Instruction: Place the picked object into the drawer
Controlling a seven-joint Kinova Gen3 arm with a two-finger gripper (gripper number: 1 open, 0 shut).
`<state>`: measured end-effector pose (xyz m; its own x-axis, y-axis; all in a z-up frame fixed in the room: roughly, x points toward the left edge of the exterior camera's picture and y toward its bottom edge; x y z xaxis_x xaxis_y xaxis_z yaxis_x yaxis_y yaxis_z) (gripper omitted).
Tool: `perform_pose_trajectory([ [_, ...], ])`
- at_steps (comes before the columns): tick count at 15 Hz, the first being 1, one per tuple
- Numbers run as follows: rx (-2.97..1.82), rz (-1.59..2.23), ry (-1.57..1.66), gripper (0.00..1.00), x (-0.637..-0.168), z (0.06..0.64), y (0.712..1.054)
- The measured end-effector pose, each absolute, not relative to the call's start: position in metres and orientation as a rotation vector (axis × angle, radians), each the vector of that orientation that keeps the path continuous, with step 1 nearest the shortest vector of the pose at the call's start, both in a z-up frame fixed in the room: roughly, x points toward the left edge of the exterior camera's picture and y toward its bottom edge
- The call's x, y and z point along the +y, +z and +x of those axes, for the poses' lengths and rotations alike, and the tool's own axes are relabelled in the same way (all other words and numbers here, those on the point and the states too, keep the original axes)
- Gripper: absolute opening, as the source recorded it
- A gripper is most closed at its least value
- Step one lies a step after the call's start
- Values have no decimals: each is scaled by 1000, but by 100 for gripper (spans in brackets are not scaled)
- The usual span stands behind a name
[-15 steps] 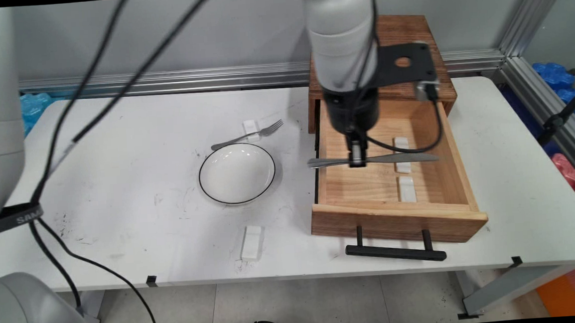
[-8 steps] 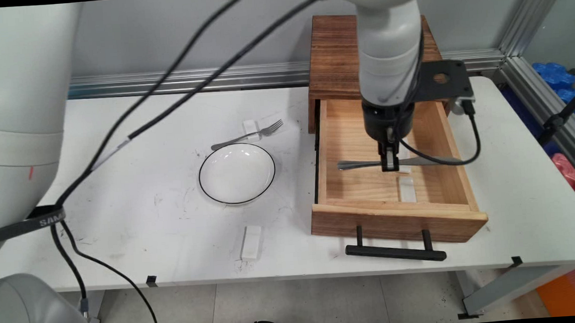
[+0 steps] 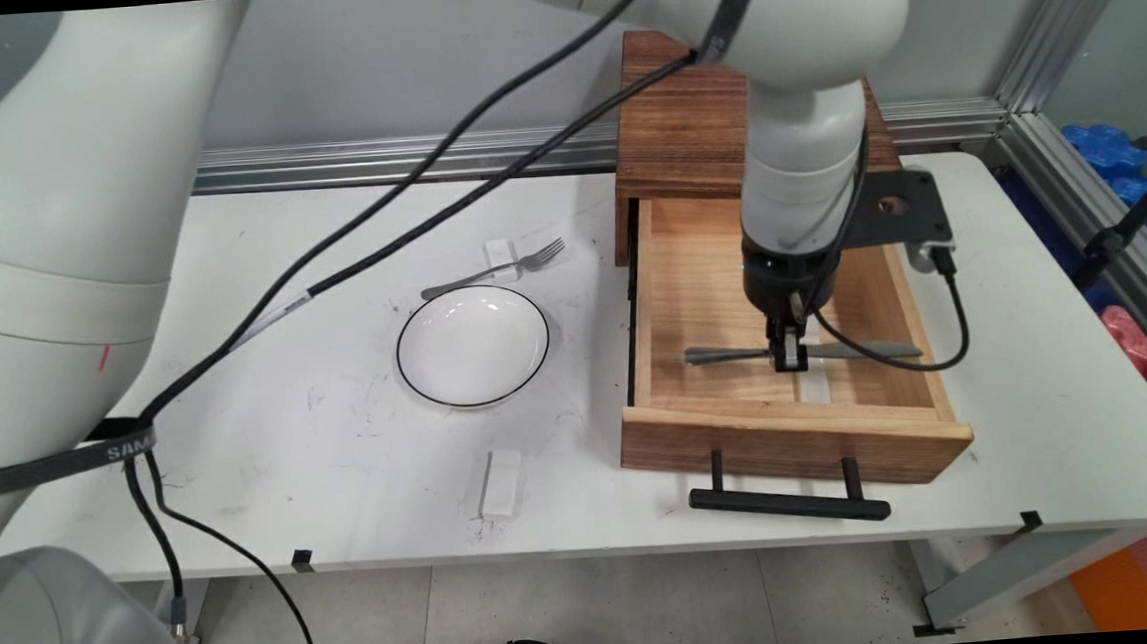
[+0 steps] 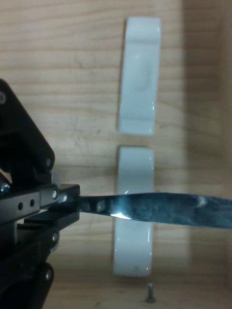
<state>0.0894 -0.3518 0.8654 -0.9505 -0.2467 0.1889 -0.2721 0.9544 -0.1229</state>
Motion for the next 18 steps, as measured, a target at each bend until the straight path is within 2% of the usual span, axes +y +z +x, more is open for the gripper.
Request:
perform_pose_trajectory([
  [9, -2969, 389, 208, 0, -358, 81, 834],
  [18, -2985, 367, 213, 0, -363, 80, 819],
])
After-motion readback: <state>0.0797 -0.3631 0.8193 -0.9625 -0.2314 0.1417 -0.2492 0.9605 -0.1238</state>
